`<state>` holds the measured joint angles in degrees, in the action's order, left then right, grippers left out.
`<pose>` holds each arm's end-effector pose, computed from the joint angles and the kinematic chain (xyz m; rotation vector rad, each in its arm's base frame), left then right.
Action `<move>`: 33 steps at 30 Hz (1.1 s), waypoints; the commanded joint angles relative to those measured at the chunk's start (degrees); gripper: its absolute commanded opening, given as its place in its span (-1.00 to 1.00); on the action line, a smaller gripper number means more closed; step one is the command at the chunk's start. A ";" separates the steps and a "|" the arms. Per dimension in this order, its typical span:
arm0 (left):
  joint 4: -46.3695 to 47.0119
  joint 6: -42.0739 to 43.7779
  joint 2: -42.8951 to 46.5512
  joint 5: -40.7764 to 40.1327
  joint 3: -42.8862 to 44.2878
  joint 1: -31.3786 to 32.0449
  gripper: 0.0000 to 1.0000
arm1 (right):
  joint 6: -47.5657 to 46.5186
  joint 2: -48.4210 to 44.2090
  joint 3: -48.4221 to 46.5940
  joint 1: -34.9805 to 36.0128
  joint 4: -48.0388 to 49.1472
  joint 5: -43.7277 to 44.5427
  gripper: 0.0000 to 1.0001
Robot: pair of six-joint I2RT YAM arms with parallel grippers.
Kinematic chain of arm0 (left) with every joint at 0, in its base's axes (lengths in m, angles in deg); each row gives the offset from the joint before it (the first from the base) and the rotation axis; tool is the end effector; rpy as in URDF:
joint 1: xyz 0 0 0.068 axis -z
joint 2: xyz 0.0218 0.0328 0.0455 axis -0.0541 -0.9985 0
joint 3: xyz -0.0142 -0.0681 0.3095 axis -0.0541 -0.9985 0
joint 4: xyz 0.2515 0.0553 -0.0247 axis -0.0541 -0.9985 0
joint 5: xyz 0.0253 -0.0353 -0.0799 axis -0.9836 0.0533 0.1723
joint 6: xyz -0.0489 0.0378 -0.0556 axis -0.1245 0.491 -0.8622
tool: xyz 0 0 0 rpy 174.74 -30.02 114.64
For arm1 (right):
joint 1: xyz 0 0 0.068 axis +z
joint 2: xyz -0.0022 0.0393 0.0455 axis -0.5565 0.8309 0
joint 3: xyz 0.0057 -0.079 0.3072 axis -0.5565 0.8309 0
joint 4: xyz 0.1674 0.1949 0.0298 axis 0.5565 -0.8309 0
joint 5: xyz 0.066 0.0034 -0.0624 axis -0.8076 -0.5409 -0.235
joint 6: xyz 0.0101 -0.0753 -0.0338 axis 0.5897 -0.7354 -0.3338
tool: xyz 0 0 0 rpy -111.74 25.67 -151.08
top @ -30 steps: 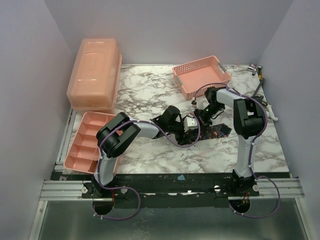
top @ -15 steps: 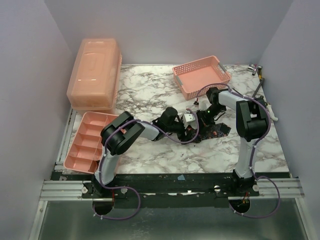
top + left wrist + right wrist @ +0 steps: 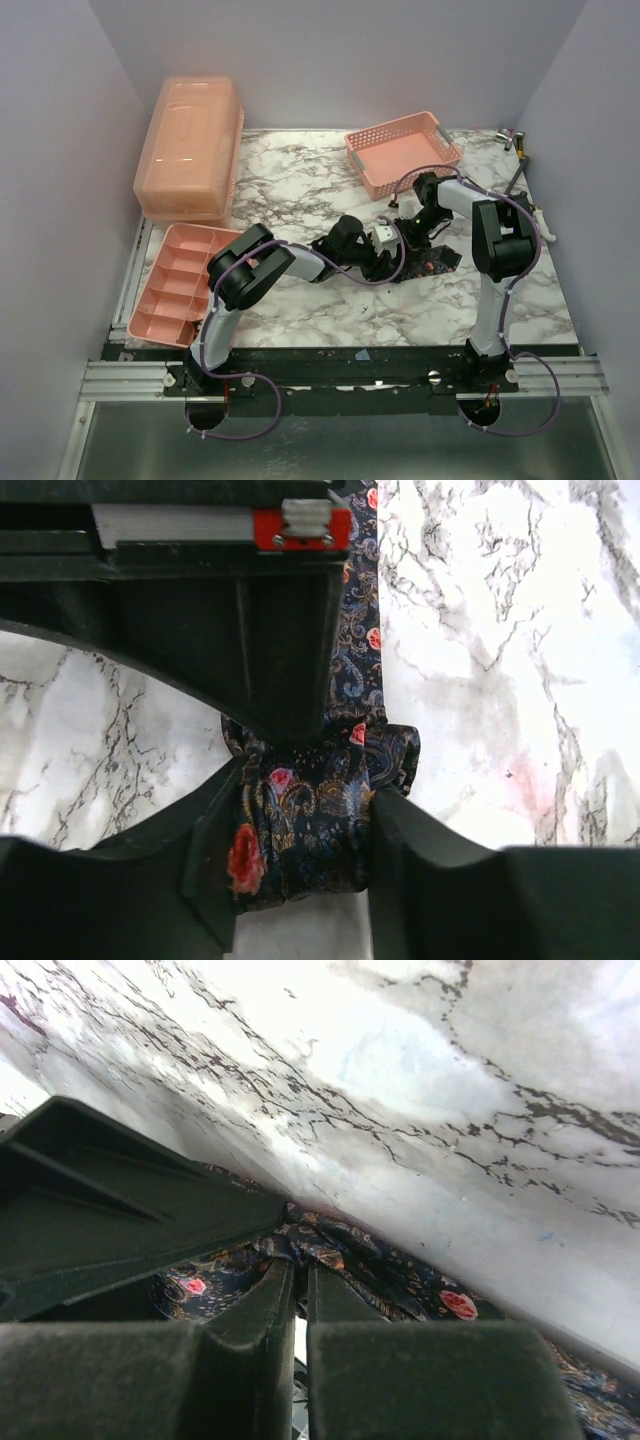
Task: Roll the ties
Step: Roll the tie at the center of the board.
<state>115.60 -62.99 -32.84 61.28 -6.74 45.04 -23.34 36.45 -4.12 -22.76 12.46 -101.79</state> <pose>0.2903 -0.3821 0.1473 1.1666 1.7415 -1.1080 0.3668 0.1107 0.1419 0.4984 -2.8739 -0.8319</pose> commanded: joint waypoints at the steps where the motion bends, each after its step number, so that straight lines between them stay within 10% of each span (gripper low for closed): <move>1: -6.14 10.42 0.27 -6.12 -4.94 0.35 -0.38 | -3.31 1.87 -1.25 -0.08 1.95 3.94 -0.71; 17: -10.15 19.18 1.63 -10.06 -6.53 0.54 -0.37 | -8.42 4.12 -4.68 -5.57 -13.43 -21.09 0.32; 26: -10.43 20.48 1.22 -11.84 -6.09 0.73 -0.38 | -4.00 7.57 -1.65 -5.44 -6.07 -14.67 -0.19; 33: -12.18 21.05 1.19 -13.16 -5.64 0.82 -0.38 | -8.67 9.05 -1.64 -6.04 -10.75 -16.53 0.11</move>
<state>114.68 -45.66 -28.64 56.62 -10.96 46.33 -27.89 42.26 -6.22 -28.62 3.35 -120.29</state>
